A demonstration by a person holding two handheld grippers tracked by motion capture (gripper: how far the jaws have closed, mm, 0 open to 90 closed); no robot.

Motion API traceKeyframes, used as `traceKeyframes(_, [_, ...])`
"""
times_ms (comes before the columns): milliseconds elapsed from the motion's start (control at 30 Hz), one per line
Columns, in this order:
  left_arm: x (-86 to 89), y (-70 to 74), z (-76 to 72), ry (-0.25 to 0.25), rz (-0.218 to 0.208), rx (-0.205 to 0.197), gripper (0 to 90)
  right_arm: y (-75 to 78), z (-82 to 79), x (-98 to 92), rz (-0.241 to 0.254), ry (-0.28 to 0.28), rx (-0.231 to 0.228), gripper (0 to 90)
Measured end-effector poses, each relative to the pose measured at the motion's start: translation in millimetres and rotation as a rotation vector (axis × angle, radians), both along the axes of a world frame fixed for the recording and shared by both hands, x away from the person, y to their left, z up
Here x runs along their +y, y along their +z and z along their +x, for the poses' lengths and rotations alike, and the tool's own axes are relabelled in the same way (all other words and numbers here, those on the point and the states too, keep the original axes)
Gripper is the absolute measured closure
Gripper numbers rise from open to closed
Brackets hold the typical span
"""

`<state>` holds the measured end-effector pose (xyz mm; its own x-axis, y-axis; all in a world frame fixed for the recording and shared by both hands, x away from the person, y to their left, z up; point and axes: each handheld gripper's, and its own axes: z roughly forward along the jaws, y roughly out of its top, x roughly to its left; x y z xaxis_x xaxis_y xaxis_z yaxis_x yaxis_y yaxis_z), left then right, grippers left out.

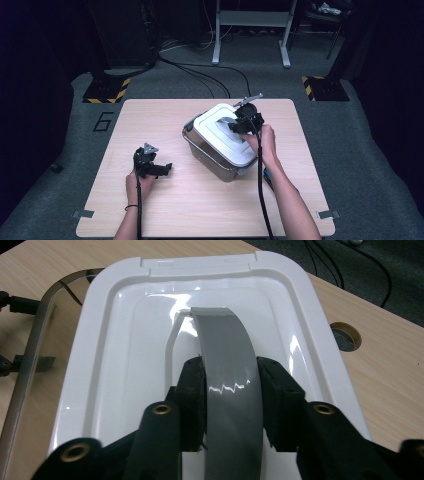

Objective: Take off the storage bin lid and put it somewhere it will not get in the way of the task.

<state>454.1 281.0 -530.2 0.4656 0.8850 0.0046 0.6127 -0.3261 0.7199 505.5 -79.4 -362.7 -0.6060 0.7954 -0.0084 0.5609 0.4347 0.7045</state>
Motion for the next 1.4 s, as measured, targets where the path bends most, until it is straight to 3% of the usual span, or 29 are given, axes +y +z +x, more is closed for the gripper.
traceKeyframes(267, [0.0, 0.0, 0.0, -0.001, 0.001, 0.0, 0.5, 5.9, -4.6, -1.2, 0.0, -0.009, -0.051, 67.2])
traceKeyframes(533, [0.9, 0.6, 0.2, -0.012, 0.012, 0.004, 0.5, 21.4, -9.1, -12.9, 0.003, -0.022, -0.092, 67.2])
traceKeyframes(1167, [0.0, 0.0, 0.0, 0.0, 0.0, -0.001, 0.5, 41.6, -7.4, -55.8, 0.003, -0.13, -0.132, 67.2])
traceKeyframes(1400, [0.0, 0.0, 0.0, 0.0, 0.0, 0.0, 0.5, 41.9, -3.8, -72.8, -0.002, -0.182, -0.15, 67.2])
